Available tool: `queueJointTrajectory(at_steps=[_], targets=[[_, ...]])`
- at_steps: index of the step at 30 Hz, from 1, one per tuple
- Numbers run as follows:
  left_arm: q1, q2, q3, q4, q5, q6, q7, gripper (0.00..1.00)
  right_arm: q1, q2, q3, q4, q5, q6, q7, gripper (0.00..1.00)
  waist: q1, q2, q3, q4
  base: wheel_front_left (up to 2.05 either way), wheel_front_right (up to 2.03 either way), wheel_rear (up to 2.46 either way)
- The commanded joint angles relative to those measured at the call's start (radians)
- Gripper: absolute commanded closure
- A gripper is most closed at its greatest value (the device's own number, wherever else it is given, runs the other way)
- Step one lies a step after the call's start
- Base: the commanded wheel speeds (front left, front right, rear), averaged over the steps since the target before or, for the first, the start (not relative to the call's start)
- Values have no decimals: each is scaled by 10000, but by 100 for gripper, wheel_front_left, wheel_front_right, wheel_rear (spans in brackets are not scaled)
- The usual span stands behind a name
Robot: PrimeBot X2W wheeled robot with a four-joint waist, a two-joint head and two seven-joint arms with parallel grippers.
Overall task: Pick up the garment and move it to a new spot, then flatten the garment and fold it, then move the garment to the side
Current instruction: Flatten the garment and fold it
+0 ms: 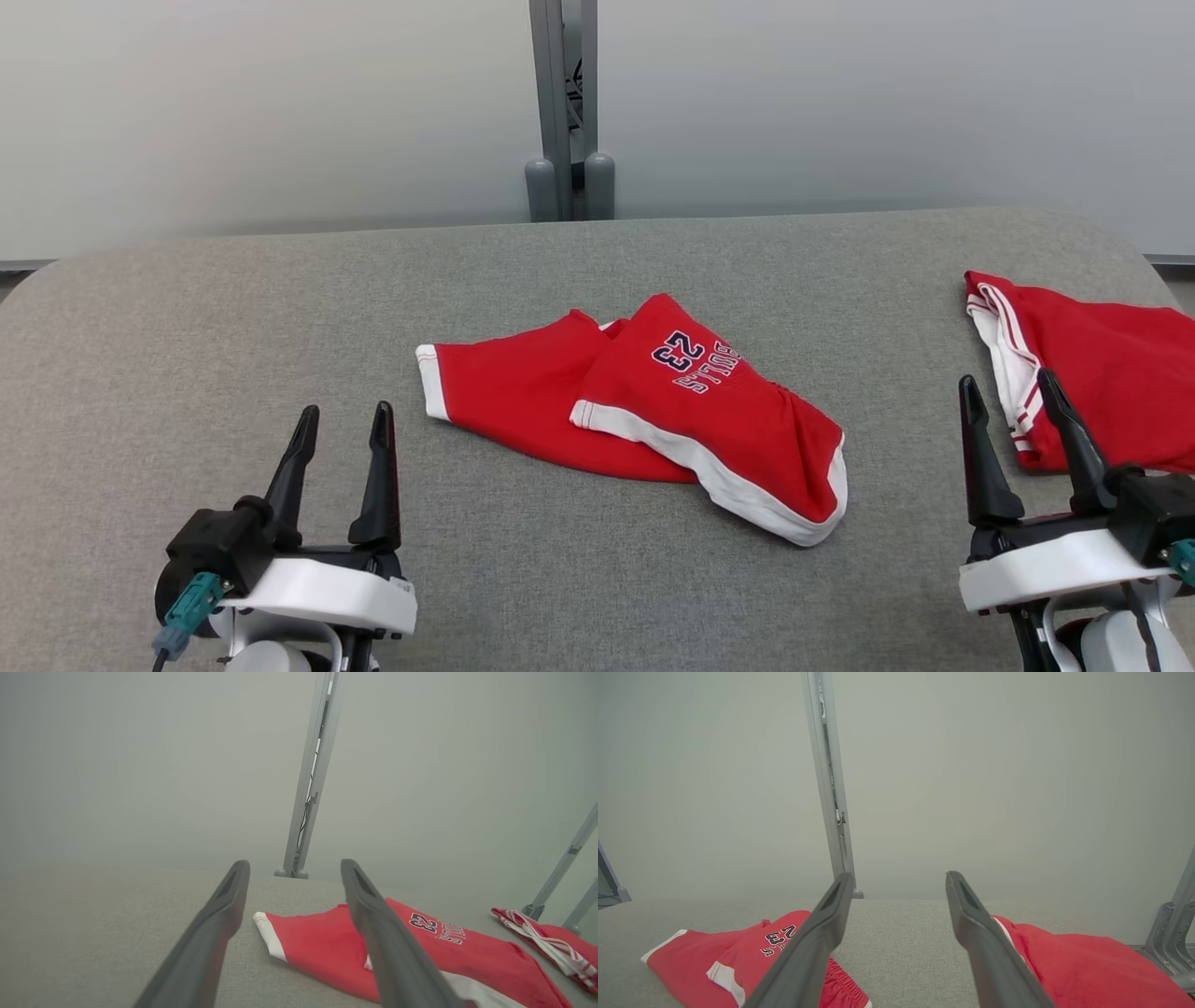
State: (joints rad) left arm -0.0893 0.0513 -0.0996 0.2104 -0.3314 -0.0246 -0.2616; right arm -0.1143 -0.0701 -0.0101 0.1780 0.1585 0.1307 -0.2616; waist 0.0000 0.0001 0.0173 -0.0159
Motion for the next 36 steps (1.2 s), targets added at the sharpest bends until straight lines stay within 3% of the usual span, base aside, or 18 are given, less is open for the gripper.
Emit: queueJointTrajectory(at_steps=[1, 8, 18, 27, 36], targets=[[-92, 9, -46, 32, -71, -40, -38, 0, -68, -37, 5, 17, 1, 3, -48, 0, 0, -1, 27, -26, 0, 0, 0], [-754, 18, -611, 820, 68, 65, -39, 0, -458, -10, 163, -117, 126, 3, -48, 0, 0, -1, 739, -436, 0, 0, 0], [-3397, 23, -2241, 4183, 403, -584, 222, 0, -1118, 49, 563, -169, 361, 3, -49, 0, 0, -1, 2024, -1200, 0, 0, 0], [-4811, 20, -2978, 5893, -100, -740, 745, 0, -1308, 31, 661, -126, 408, 3, -48, 0, 0, -1, 2366, -1435, 0, 0, 0], [-5311, 18, -3467, 6763, -383, -802, 850, 0, -1357, 38, 617, -39, 402, 3, -48, 0, 0, -1, 2405, -1439, 0, 0, 0]])
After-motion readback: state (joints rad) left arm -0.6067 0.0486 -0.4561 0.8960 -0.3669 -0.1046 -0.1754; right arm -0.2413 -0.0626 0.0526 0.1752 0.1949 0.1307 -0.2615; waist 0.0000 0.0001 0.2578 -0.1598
